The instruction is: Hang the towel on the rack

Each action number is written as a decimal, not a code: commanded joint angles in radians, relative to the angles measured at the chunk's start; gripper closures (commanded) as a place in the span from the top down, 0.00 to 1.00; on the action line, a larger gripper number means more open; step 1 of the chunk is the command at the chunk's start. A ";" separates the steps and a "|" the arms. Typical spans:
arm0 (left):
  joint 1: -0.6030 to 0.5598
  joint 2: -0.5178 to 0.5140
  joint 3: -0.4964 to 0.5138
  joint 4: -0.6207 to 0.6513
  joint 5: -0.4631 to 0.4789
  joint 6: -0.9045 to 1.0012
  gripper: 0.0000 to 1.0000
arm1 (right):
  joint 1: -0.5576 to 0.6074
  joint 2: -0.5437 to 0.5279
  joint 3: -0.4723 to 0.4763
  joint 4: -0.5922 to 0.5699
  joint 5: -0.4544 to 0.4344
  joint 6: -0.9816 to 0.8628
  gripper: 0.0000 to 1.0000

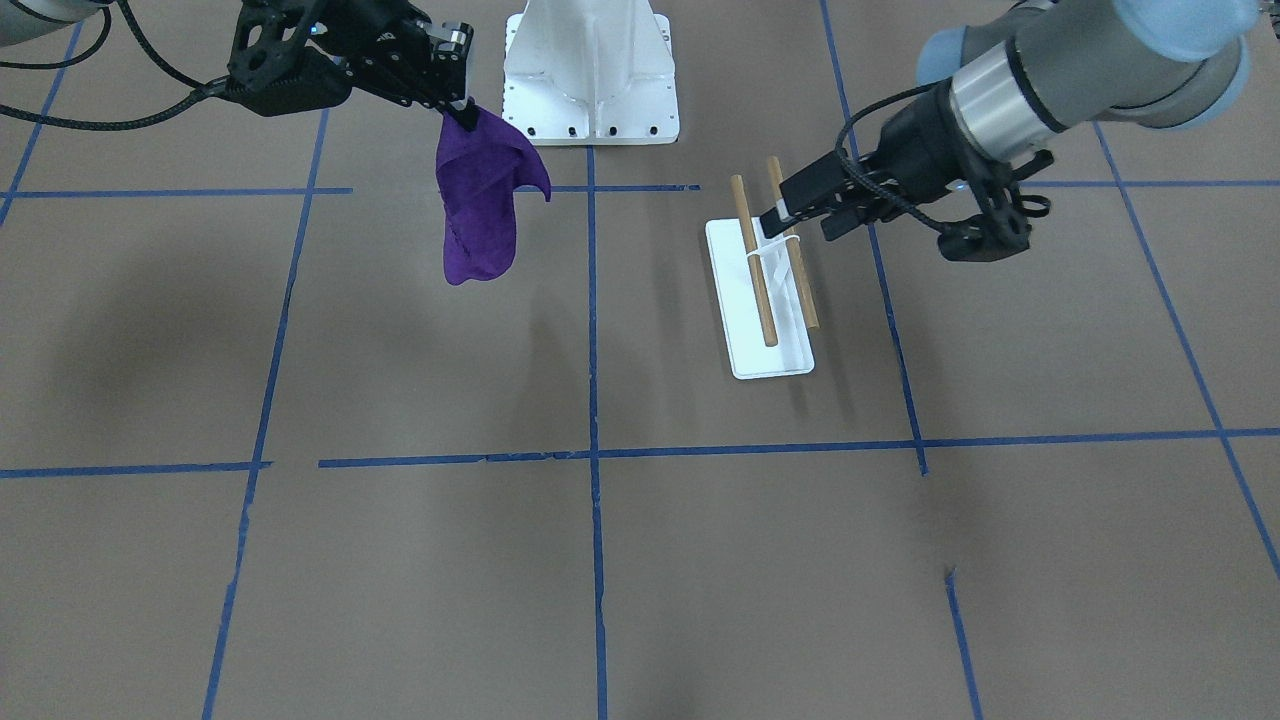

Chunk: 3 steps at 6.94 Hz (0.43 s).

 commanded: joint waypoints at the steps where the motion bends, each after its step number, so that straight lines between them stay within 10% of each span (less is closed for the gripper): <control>1: 0.158 -0.111 0.076 -0.107 0.212 -0.412 0.85 | -0.016 0.056 -0.059 0.054 -0.041 0.070 0.00; 3: 0.197 -0.148 0.078 -0.107 0.247 -0.488 0.85 | -0.050 0.056 -0.111 0.219 -0.094 0.191 0.00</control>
